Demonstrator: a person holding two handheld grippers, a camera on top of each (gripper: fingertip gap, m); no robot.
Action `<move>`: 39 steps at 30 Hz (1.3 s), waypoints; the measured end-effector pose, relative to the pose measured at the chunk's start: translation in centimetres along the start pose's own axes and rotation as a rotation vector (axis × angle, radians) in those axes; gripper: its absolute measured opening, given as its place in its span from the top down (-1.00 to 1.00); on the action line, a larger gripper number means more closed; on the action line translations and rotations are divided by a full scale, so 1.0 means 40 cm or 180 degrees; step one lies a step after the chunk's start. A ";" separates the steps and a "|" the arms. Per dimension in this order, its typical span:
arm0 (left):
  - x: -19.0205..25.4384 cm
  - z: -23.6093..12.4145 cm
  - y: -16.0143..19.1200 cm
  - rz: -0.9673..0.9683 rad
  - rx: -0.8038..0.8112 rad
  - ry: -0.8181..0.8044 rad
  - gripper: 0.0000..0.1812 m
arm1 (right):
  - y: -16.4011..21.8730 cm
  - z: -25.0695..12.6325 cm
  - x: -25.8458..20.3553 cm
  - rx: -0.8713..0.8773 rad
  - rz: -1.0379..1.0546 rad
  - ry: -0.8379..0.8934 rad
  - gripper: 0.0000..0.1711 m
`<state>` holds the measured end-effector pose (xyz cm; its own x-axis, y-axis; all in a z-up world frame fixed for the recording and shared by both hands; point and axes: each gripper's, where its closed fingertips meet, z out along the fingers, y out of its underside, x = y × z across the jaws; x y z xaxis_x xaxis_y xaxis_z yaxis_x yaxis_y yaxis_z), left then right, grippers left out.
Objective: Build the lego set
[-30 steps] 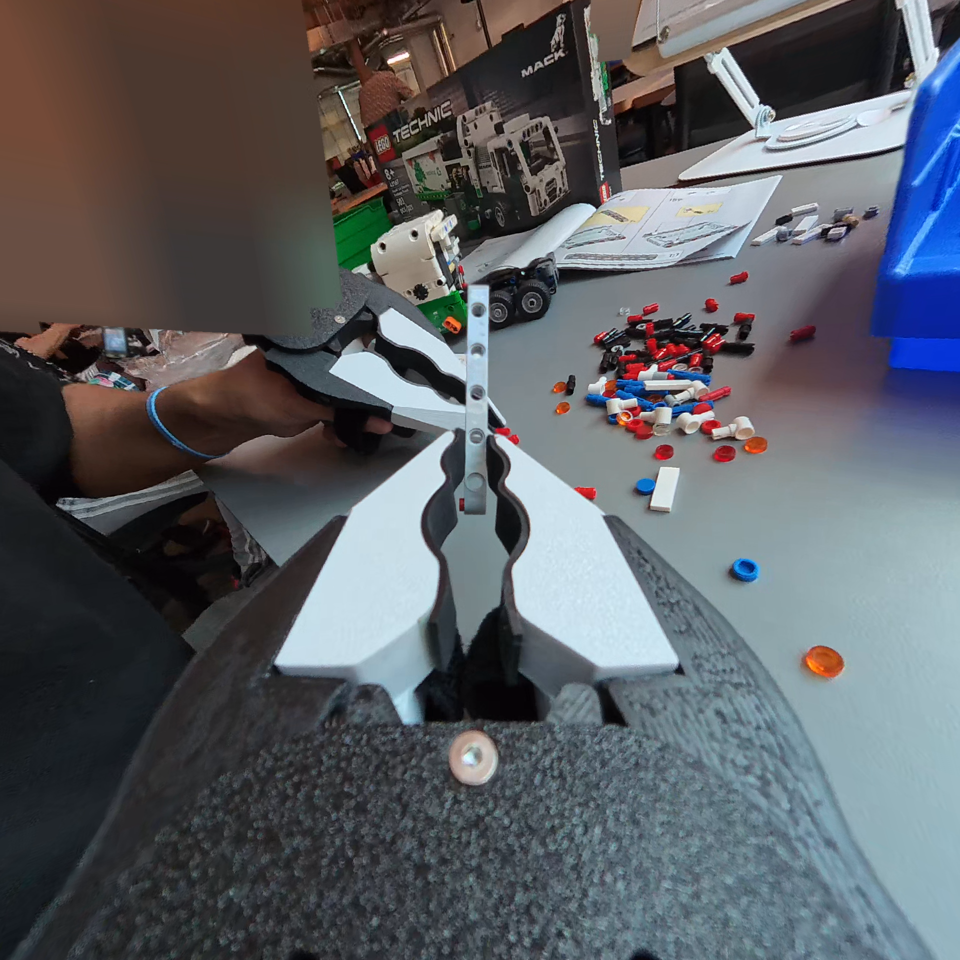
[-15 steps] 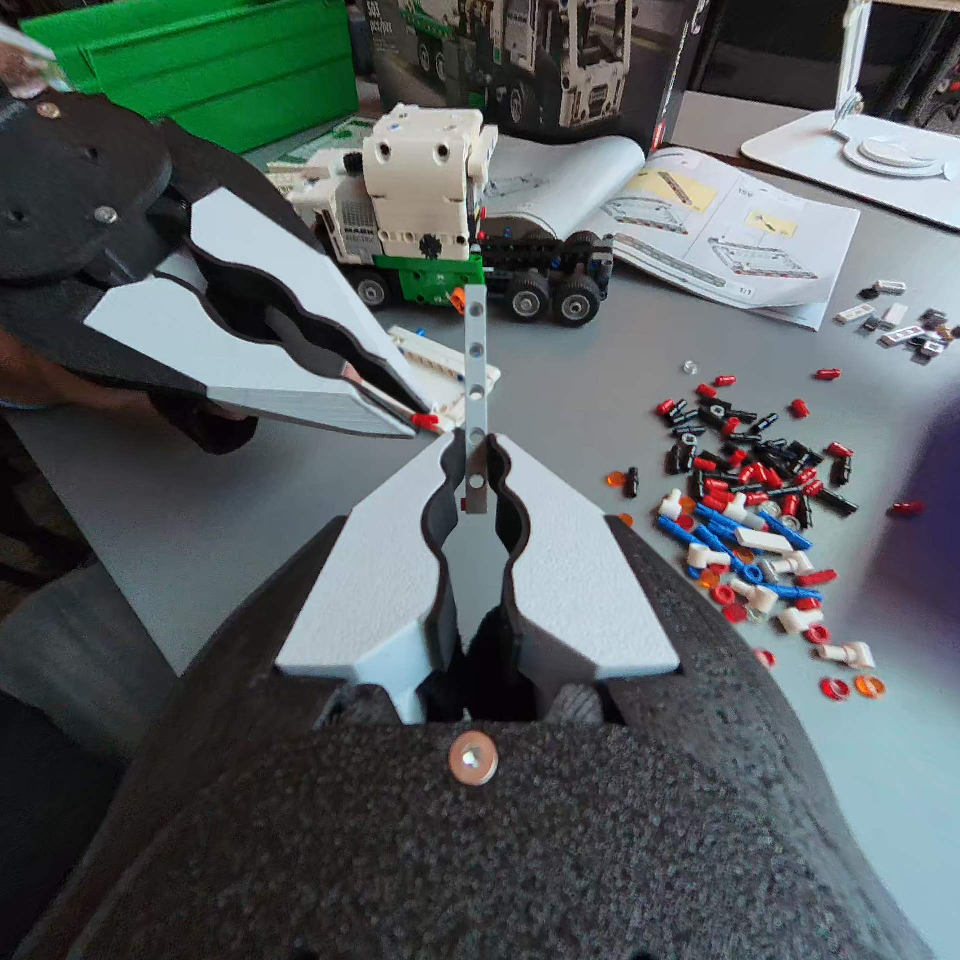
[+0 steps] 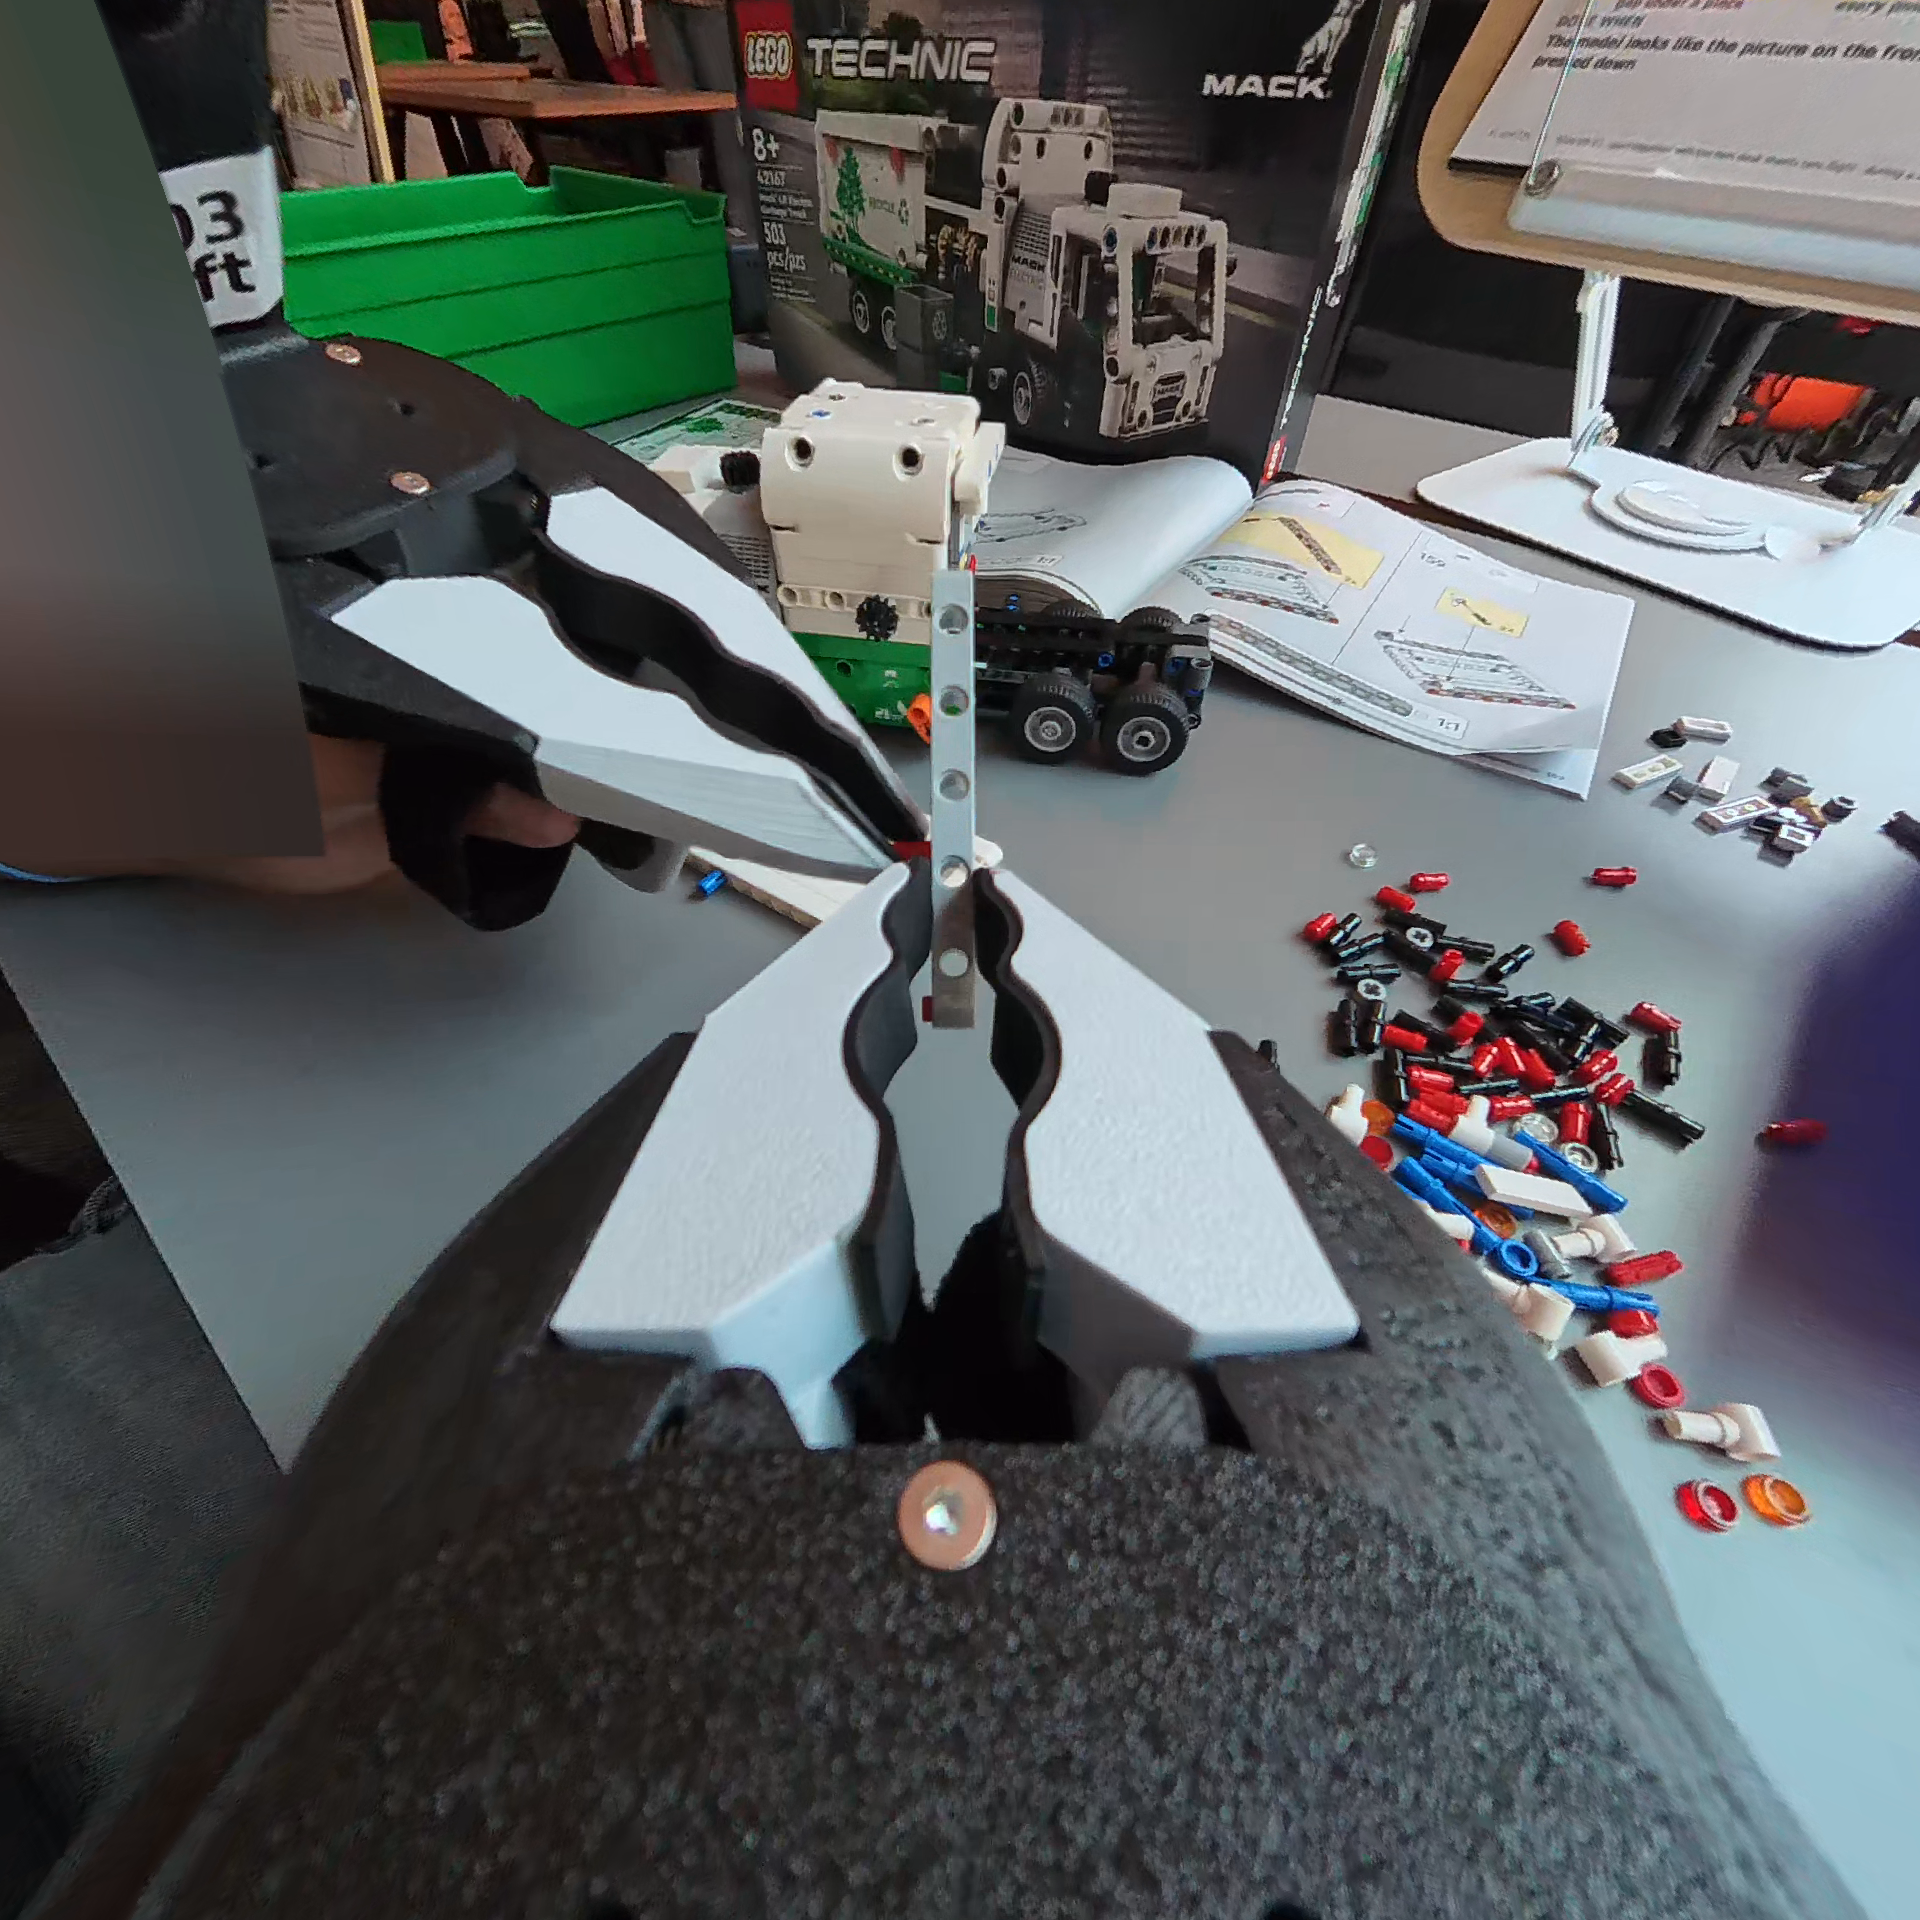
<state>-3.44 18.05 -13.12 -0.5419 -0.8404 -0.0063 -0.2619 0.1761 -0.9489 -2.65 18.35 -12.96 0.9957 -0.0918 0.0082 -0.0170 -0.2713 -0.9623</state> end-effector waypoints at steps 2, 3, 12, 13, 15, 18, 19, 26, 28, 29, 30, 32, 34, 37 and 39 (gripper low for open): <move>-0.001 -0.002 -0.003 -0.0038 0.0017 0.0011 0.96 | 0.001 0.001 0.002 -0.0012 -0.0023 0.0040 0.92; -0.001 -0.002 -0.002 -0.0044 0.0014 0.0016 0.96 | 0.001 0.001 0.001 -0.0015 -0.0042 0.0053 0.92; -0.006 -0.002 0.002 -0.0213 -0.0015 0.0083 0.96 | 0.009 0.008 0.003 -0.0094 -0.0441 0.0226 0.92; -0.005 -0.002 0.002 -0.0269 -0.0006 0.0113 0.96 | 0.008 0.007 0.003 -0.0083 -0.0461 0.0243 0.92; -0.004 -0.003 -0.001 -0.0337 0.0023 0.0167 0.96 | 0.008 0.009 0.000 -0.0082 -0.0521 0.0252 0.92; -0.004 -0.003 0.000 -0.0426 0.0031 0.0217 0.96 | 0.008 0.010 0.002 -0.0088 -0.0626 0.0334 0.92; -0.005 -0.003 -0.001 -0.0510 0.0050 0.0251 0.96 | 0.007 0.010 0.002 -0.0074 -0.0678 0.0361 0.92; -0.010 -0.010 -0.013 -0.1218 0.0204 0.0526 0.98 | -0.007 0.010 0.002 -0.0009 -0.1088 0.0745 0.92; -0.013 -0.011 -0.018 -0.1441 0.0271 0.0615 0.98 | -0.010 0.011 0.003 0.0013 -0.1060 0.0806 0.92; -0.013 -0.012 -0.020 -0.1470 0.0296 0.0622 0.98 | -0.012 0.012 0.003 0.0035 -0.1031 0.0837 0.92; -0.014 -0.013 -0.022 -0.1447 0.0317 0.0602 0.98 | -0.016 0.011 0.003 0.0056 -0.1026 0.0875 0.92; -0.015 -0.013 -0.024 -0.1442 0.0334 0.0566 0.98 | -0.019 0.012 0.005 0.0020 -0.1243 0.1056 0.92; -0.016 -0.012 -0.025 -0.1598 0.0373 0.0610 0.98 | -0.021 0.011 0.008 -0.0042 -0.1602 0.1326 0.93; -0.015 -0.016 -0.023 -0.1586 0.0357 0.0644 0.98 | -0.020 0.012 0.003 -0.0040 -0.1666 0.1278 0.92; -0.014 -0.017 -0.020 -0.1505 0.0320 0.0636 0.98 | -0.018 0.012 0.000 -0.0044 -0.1699 0.1234 0.92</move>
<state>-3.45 18.72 -12.13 -0.5273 -0.7003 0.4812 -0.4424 -0.2573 -0.8591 -2.58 19.01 -12.38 0.7631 -0.2790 0.5830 0.4662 -0.3871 -0.7955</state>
